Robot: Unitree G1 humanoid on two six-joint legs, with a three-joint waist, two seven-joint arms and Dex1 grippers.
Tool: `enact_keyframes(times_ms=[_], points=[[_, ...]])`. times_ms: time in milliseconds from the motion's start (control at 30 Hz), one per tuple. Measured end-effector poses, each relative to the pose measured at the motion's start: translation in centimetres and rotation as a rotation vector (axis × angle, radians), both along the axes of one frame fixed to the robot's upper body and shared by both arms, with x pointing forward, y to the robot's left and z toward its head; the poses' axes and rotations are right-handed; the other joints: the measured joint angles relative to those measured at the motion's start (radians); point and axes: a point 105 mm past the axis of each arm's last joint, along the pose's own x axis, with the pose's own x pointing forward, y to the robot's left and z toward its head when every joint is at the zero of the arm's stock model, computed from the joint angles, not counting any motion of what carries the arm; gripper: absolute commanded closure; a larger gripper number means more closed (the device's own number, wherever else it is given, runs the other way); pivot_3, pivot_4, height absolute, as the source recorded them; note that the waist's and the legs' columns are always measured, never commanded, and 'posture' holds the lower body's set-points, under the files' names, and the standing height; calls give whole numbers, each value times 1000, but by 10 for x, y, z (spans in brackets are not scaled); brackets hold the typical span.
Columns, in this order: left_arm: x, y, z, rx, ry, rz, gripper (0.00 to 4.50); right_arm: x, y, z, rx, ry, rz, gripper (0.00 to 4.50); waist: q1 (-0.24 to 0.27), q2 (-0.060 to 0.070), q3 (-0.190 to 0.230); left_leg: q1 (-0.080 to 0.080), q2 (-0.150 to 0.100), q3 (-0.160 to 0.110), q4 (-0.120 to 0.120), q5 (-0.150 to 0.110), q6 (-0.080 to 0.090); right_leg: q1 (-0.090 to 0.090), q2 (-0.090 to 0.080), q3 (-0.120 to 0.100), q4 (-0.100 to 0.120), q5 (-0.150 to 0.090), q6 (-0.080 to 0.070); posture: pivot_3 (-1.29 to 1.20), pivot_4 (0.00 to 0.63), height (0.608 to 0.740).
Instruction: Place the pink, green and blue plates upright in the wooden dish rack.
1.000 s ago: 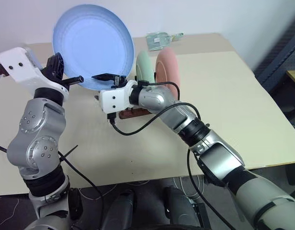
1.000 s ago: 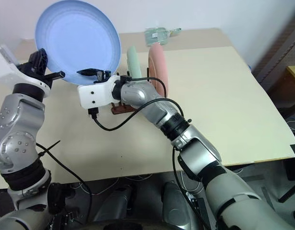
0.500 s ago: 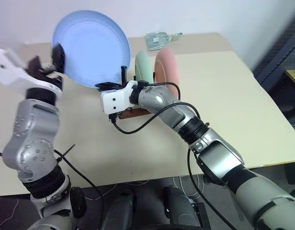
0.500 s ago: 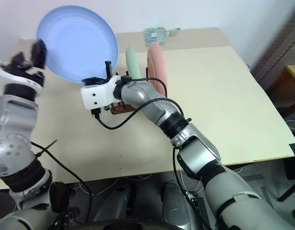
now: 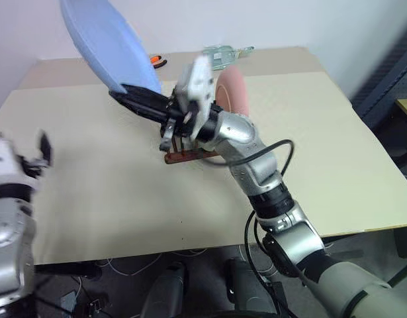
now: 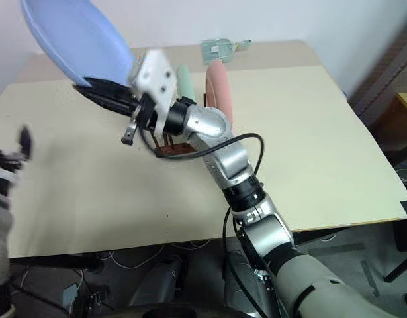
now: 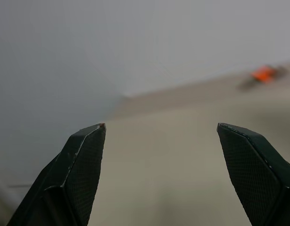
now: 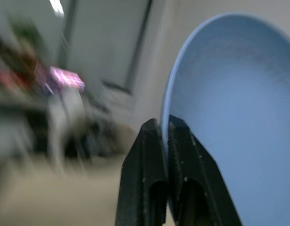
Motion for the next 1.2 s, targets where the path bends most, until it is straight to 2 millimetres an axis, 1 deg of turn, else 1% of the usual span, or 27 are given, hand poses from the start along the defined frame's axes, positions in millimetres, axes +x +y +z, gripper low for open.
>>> enact_keyframes(times_ms=[67, 133, 233, 300, 433, 533, 633, 733, 800, 867, 900, 967, 1000, 1067, 1133, 1200], points=[[2, -25, -26, -28, 64, -95, 633, 0, -7, -4, 23, 154, 39, 4500, -2, 0, 0, 0, 1, 0, 0, 0, 0, -1, 0, 0, 0, 0, -1, 0, 150, 740], [2, -43, -40, -39, 94, -163, 633, 6, -10, -13, 27, 283, 38, 4500, -7, 1, 0, 0, 3, 3, -1, 0, 0, -2, 1, 0, 1, -1, -2, 0, 150, 740], [1, -61, -50, -38, 117, -240, 633, 14, -11, -23, 28, 412, 12, 4500, -9, 2, 1, 0, 5, 5, -2, 0, 0, -4, 3, 0, 1, 0, -3, 0, 150, 740], [1, -70, -56, -53, 130, -274, 633, 16, -10, -24, 37, 452, 1, 4500, -8, 3, 1, 0, 6, 5, -1, 0, 0, -4, 3, 0, 1, 0, -3, 0, 150, 740], [1, -77, -58, -57, 144, -319, 633, 23, -8, -26, 58, 534, -17, 4500, -7, 3, 1, 0, 6, 5, -1, 0, 0, -4, 3, 0, 1, 0, -3, 0, 150, 740], [1, -82, -60, -66, 148, -343, 633, 36, -11, -35, 57, 617, -61, 4500, -6, 3, 1, 0, 6, 5, -1, 0, 0, -4, 3, 0, 0, 0, -2, 0, 150, 740], [1, -85, -62, -70, 153, -355, 633, 54, -19, -42, 70, 700, -130, 4500, -7, 3, 1, 0, 6, 5, -1, 0, 0, -4, 4, 0, 1, 1, -2, 0, 150, 740], [1, -87, -63, -74, 156, -362, 633, 63, -23, -46, 80, 745, -163, 4500, -8, 3, 1, 0, 6, 5, -1, 0, 0, -4, 4, 0, 1, 1, -2, 0, 150, 740], [1, -88, -63, -71, 156, -363, 633, 66, -22, -47, 77, 756, -170, 4500, -7, 3, 1, 0, 6, 5, -1, 0, 0, -4, 4, 0, 1, 1, -2, 0, 150, 740], [0, -89, -62, -73, 153, -366, 571, 67, -20, -47, 66, 755, -172, 3878, -7, 3, 1, 0, 6, 5, -1, 0, 0, -4, 4, 0, 1, 1, -2, 0, 150, 740], [0, -90, -63, -75, 155, -368, 571, 67, -19, -46, 61, 748, -174, 3645, -7, 3, 1, -1, 6, 5, -1, 0, 0, -4, 4, 0, 1, 1, -2, 0, 150, 740], [0, -91, -63, -79, 154, -368, 571, 66, -17, -43, 46, 721, -175, 2735, -8, 3, 1, 0, 6, 5, -1, 0, 0, -4, 4, 0, 1, 1, -2, 0, 150, 740], [0, -91, -63, -81, 153, -369, 571, 66, -15, -40, 31, 688, -184, 2174, -8, 3, 1, -1, 6, 6, -1, 0, 0, -4, 4, 0, 1, 1, -2, 0, 150, 740], [0, -92, -61, -78, 146, -372, 571, 65, -12, -35, -9, 612, -206, 1271, -8, 3, 1, -1, 6, 6, -1, 0, 0, -4, 4, 0, 1, 1, -2, 0, 150, 740], [0, -93, -59, -77, 140, -375, 571, 64, -11, -34, -34, 560, -227, 1271, -8, 3, 1, -1, 6, 7, -1, 0, 0, -4, 4, 0, 0, 1, -2, 0, 150, 740], [0, -94, -60, -81, 140, -374, 571, 66, -13, -33, -96, 441, -302, 1271, -7, 3, 1, -1, 6, 9, -1, 0, 0, -4, 4, 0, 0, 1, -2, 0, 150, 740]])
